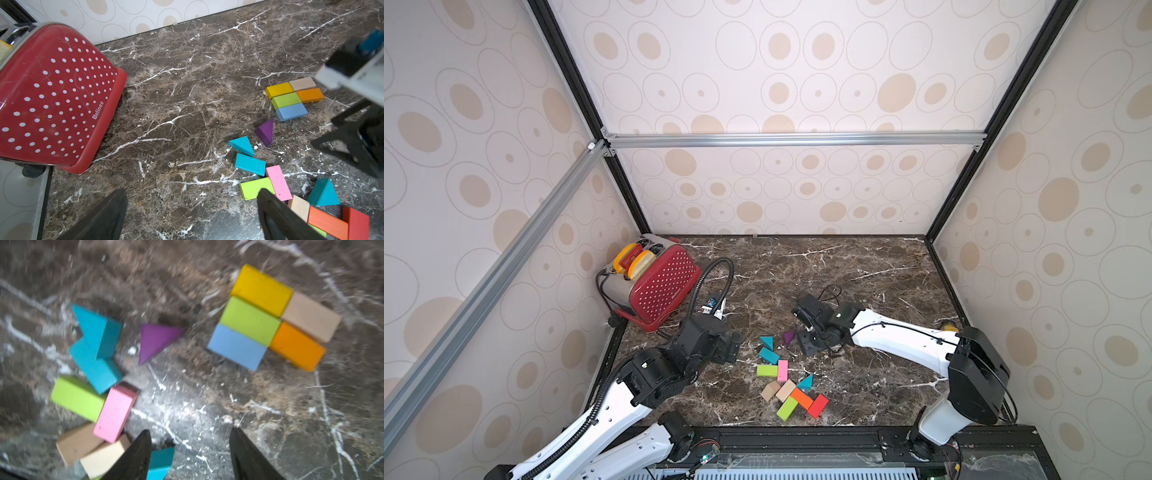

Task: Assemble a piece of candy with building blocks
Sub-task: Pick up the building block from the center of the board.

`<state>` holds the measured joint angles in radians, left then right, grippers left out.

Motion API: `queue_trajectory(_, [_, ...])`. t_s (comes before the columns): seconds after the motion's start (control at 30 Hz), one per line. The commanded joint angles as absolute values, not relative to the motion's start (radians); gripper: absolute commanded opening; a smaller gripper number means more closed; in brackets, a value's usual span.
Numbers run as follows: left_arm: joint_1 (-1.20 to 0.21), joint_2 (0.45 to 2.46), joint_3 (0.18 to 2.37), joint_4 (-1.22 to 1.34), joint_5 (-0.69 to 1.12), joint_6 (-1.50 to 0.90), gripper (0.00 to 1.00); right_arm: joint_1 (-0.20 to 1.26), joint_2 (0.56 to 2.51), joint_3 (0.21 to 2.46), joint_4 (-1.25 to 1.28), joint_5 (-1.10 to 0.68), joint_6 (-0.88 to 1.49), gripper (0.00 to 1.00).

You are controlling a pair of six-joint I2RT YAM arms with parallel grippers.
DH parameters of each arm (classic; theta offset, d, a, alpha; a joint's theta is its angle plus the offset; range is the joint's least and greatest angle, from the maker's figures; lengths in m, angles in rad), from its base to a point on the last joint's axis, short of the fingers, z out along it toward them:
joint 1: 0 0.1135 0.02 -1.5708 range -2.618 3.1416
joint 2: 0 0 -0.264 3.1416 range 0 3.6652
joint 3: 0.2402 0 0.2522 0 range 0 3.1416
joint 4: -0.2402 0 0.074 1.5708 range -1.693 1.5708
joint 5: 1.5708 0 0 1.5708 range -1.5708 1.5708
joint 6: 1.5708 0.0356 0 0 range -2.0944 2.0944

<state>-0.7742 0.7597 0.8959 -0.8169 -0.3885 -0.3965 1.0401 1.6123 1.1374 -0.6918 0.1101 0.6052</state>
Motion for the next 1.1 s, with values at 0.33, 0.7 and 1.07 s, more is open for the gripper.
queue_trajectory(0.33, [-0.769,0.738,0.907,-0.821,-0.405,-0.396,0.98,1.231,1.402,0.886,-0.605,-0.011,0.540,0.57])
queue_trajectory(0.7, [-0.769,0.738,0.905,-0.821,-0.410,-0.397,0.98,1.295,1.505,0.875,-0.569,-0.049,0.523,0.53])
queue_trajectory(1.07, [-0.769,0.747,0.907,-0.821,-0.407,-0.396,0.98,1.295,1.632,0.917,-0.588,0.020,0.500,0.55])
